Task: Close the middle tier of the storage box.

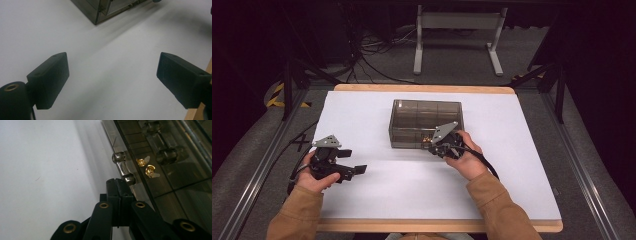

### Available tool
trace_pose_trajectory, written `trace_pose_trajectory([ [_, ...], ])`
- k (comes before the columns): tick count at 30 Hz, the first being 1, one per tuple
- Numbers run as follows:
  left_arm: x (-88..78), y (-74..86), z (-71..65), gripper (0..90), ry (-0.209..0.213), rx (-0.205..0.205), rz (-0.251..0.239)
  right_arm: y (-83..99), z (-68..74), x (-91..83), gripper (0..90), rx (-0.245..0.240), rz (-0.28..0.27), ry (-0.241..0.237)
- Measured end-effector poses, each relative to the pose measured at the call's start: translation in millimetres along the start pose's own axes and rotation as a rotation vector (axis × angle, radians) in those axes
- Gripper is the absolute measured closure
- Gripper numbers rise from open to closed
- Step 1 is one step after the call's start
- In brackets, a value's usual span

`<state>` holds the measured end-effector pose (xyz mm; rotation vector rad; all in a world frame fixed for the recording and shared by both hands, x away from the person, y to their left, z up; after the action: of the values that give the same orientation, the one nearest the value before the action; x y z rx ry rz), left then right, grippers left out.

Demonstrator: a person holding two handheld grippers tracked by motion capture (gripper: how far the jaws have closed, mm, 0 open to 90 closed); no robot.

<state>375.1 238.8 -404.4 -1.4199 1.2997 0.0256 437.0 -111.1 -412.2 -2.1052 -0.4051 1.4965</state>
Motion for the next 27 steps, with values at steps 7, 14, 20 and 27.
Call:
trace_pose_trajectory([
  [7,-0.2,0.0,0.3,11.3,0.002,0.0,-0.001,1.0,-3.3,1.7,90.0,0.02,-0.035,0.033],
  [14,-0.3,0.0,0.6,11.3,0.001,0.002,-0.001,3.8,-6.8,3.2,90.0,0.04,-0.058,0.068],
  [20,-0.2,0.1,0.5,11.3,0.0,0.001,-0.001,5.6,-9.7,1.7,90.0,0.066,-0.086,0.089],
  [27,-0.2,0.0,0.1,11.3,0.0,0.0,-0.002,5.9,-9.7,-0.8,89.9,0.074,-0.09,0.106],
])
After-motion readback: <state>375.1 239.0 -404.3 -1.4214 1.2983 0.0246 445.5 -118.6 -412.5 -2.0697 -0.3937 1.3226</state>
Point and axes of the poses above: each handheld gripper's, and its own axes: x roughly forward along the jaws, y roughly out of its underside, z roughly to its left, the point moved 2 cm from there along x, roughly forward along the jaws, and after that the axes turned 8 degrees about -x, right-handed, at the moved point
